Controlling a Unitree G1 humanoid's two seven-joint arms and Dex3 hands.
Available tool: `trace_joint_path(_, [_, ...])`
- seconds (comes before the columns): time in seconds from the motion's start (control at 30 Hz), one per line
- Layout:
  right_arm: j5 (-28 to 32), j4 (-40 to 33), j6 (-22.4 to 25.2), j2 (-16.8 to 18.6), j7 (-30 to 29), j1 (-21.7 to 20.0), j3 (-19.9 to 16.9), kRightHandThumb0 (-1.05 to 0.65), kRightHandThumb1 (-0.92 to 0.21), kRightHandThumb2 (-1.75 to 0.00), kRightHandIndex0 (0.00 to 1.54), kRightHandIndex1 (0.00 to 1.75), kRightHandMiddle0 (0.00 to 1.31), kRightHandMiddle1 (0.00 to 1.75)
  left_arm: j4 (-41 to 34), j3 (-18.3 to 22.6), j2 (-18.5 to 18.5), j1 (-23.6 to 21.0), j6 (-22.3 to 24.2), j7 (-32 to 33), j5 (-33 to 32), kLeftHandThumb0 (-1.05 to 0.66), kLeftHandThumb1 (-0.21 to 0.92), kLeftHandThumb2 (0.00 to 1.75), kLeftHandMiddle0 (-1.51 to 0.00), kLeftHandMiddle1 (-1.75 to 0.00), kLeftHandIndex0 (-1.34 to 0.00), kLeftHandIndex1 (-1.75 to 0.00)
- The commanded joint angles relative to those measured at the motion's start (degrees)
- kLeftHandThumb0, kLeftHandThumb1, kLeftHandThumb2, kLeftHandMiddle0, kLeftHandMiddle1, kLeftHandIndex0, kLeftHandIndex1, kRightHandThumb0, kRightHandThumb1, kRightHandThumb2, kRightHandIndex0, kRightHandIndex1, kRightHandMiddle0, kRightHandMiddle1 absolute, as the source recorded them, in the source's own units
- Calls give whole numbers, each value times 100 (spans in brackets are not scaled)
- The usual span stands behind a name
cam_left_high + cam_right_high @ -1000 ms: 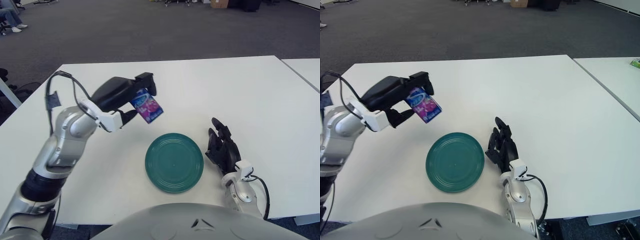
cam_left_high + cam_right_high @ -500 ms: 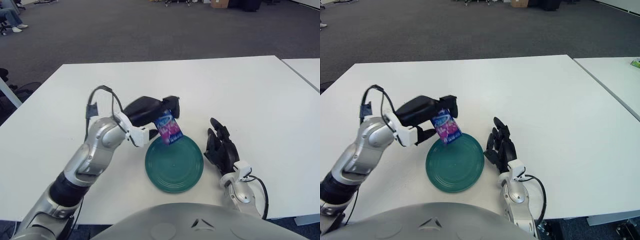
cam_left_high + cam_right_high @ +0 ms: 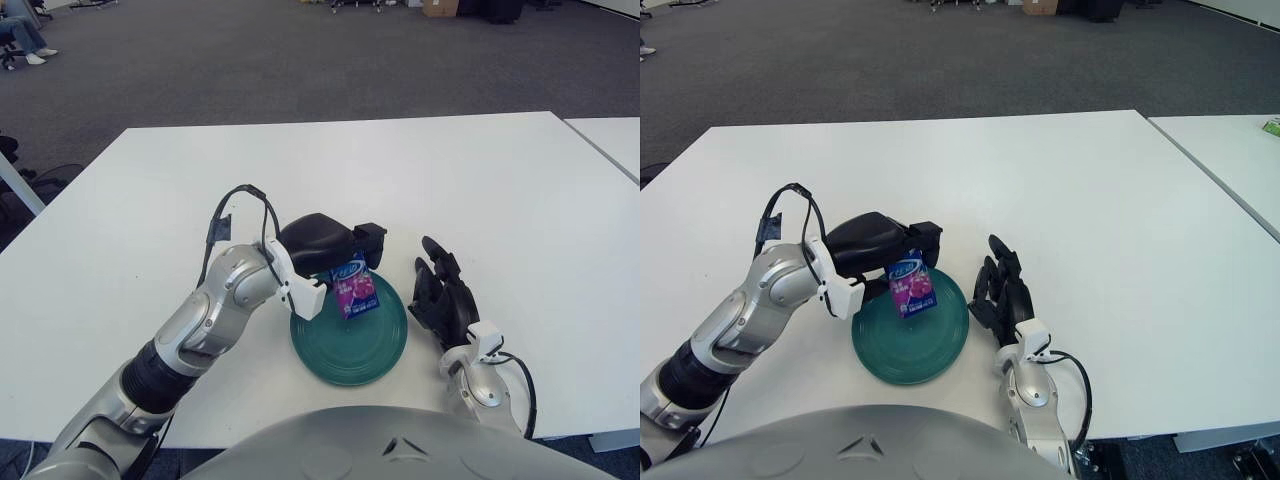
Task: Put the gum into the plate.
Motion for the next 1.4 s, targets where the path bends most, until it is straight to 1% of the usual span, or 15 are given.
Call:
trace_joint_path(0.0, [132,200,118,-11,1,234,-79,-67,-92,-94,12,0,0,39,458,-148,2,41,-118,-102,-50,0,1,165,-78,-174,-67,-172])
trace_joint_path(0.17, [186,228,67,-19,18,229,-95,-66,-92,-94,13,1,0,41,790,-157,10,227,-241,-75,-228,0,5,161,-74,-174,-65,-174])
trace_joint_path(0.5, [232,171,50,-1,10,270,-49,-64,-92,-97,15,1,0,42,708,-152,-33,422,-231,-117,-294,0,10,156,-68,-174,-63,-175])
trace_joint_path(0.73, [227,138,88,34,-45,280,-43,-64,-92,-98,16,1,0,43,612,-257,156,382,-274,-389,-51,0,15,149,-67,-169,-59,-175])
trace_joint_path(0.8, [217,152,68,45,-67,275,-47,-63,-92,-99,16,1,0,43,552,-286,264,328,-346,-503,95,0,33,129,-51,-172,-47,-174])
trace_joint_path(0.83, [213,158,58,48,-76,274,-49,-63,-92,-99,16,1,0,43,528,-298,307,307,-385,-547,156,-15,37,119,-46,-171,-37,-170])
trace_joint_path(0.87, [214,164,48,51,-80,274,-51,-63,-92,-99,17,1,0,43,524,-312,343,280,-443,-589,198,-38,45,97,-38,-168,-24,-162])
trace_joint_path(0.93, [219,172,33,54,-84,275,-51,-63,-92,-100,17,1,0,44,530,-327,382,239,-541,-658,246,-61,55,71,-24,-160,-10,-154])
trace_joint_path(1.03, [253,157,42,52,-69,256,-50,-62,-92,-100,17,1,0,44,602,-354,477,119,-808,-802,188,-74,62,57,-14,-140,-4,-143])
trace_joint_path(1.1, [289,115,47,45,-36,274,-34,-63,-92,-101,17,1,0,46,680,-389,544,2,-1031,-948,78,-90,76,33,-15,-90,-2,-111])
trace_joint_path(1.13, [305,80,67,41,-21,286,-18,-63,-92,-101,17,1,0,46,725,-410,582,-73,-1159,-1029,22,-91,79,28,-15,-82,-1,-106])
trace_joint_path(1.17, [315,55,82,38,-10,294,-8,-64,-92,-101,18,1,0,46,759,-421,607,-124,-1254,-1086,-19,-96,84,23,-12,-58,-1,-80])
trace_joint_path(1.23, [339,34,106,31,6,294,-4,-64,-92,-102,18,1,0,46,809,-446,657,-236,-1431,-1208,-86,-101,89,20,-8,-26,0,-43])
trace_joint_path(1.33, [343,7,145,42,-4,290,6,-65,-92,-102,18,1,0,47,786,-398,723,-278,-1586,-1266,-65,-104,91,23,-2,-8,0,-16])
trace_joint_path(1.37, [346,-2,157,46,-10,287,9,-66,-92,-102,18,1,0,48,761,-371,745,-275,-1622,-1272,-49,-104,91,24,-2,-7,0,-13])
